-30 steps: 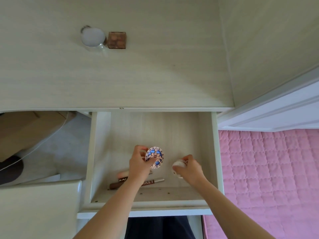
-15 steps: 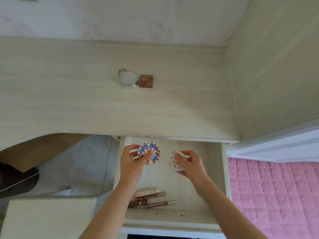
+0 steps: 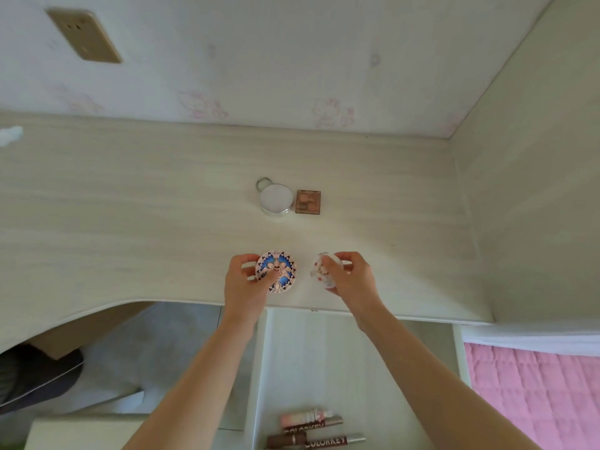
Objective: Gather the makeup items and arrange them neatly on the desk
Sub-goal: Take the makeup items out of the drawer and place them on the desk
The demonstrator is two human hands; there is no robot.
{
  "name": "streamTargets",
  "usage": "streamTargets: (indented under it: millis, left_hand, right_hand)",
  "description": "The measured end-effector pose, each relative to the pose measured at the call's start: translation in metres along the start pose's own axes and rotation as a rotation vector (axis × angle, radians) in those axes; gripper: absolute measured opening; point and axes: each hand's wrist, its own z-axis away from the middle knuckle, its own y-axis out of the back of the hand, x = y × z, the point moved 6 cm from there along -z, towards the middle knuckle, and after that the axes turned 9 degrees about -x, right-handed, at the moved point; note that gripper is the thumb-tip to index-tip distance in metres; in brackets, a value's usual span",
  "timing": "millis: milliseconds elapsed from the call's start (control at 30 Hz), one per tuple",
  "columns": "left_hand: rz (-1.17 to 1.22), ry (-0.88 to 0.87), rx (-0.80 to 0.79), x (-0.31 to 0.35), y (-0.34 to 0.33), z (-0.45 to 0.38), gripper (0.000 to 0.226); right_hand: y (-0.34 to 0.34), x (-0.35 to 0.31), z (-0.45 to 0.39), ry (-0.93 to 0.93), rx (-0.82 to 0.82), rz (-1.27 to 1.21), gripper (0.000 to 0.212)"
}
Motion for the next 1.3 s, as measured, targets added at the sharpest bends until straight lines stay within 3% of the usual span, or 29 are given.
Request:
streamTargets:
  millis: [433,633,833,967,1167,1300]
  left_hand:
    - [-0.166,0.008,-0.067,-0.007,-0.001,-0.057,0.037]
    - [-0.52,-0.158,-0.045,0.004,-0.004,-0.061,0.039]
    - [-0.762,-0.157,0.028,-0.003,0.0,-0.064,0.043]
    - [-0.818,-0.159,0.046,-0.007,0.001,-0.064,0.043]
    - [-1.007,-0.449,-0.038,-0.002,-0.01,-0.045,0.052]
    - [-1.128,-0.569,-0.134,-0.011,-0.016,-0.039,0.056]
  right_hand:
    - [-0.053,-0.011,-0.039,0.11,0.038,0.374,0.02]
    - [-0.058,-0.017,-0.047,0.178,0.061,0.711,0.03]
    - [-0.054,-0.011,-0.053,0.214,0.087,0.982,0.037]
    - [-0.055,-0.014,-0.049,0.263,0.111,0.944,0.036]
    - [-0.074,-0.015,-0.019,0.477,0.116,1.091,0.054]
    - [-0.075,-0.005,-0.015,0.482,0.083,1.14,0.064]
